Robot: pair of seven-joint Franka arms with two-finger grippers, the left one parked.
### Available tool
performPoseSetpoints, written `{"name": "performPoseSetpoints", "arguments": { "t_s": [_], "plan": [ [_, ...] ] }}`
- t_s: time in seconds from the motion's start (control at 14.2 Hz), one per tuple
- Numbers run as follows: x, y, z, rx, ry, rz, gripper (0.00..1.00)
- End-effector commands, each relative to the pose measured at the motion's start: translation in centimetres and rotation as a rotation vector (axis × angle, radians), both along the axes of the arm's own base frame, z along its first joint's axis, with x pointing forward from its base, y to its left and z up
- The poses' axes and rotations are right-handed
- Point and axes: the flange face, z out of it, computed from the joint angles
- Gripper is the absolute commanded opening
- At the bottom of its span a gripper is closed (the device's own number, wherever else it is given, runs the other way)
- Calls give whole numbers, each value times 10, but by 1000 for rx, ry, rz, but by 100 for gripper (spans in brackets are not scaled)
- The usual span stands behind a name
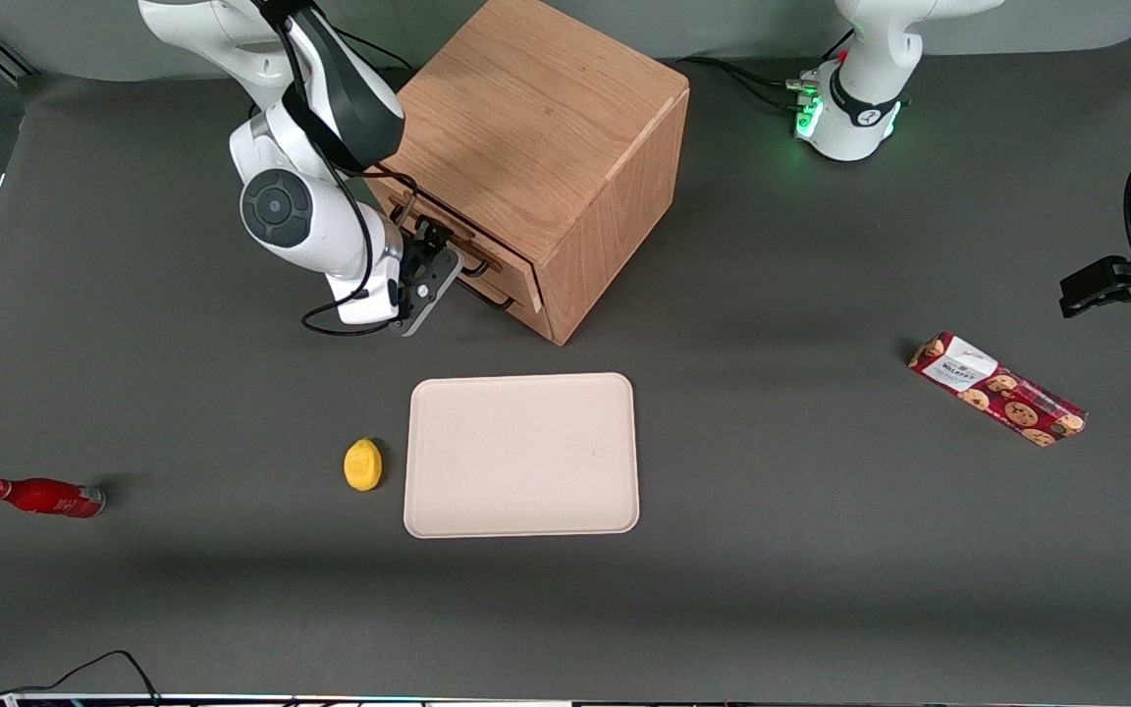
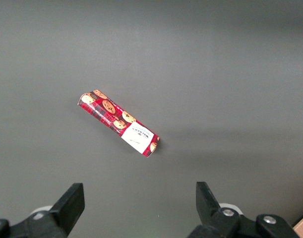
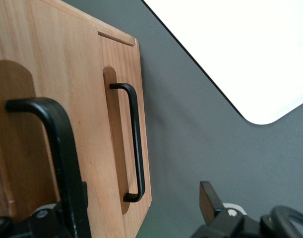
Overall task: Open upper drawer
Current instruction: 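Pull the handle outward from the cabinet with the right gripper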
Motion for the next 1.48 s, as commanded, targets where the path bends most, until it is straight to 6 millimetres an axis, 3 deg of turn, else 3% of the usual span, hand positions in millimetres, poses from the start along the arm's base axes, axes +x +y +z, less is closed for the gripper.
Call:
{"name": "performPoseSetpoints", "arguments": {
  "t_s": [0.0, 1.41],
  "plan": [
    [6, -6, -4, 28, -7, 8, 100],
    [71, -75, 5, 38, -79, -48, 100]
  ]
}}
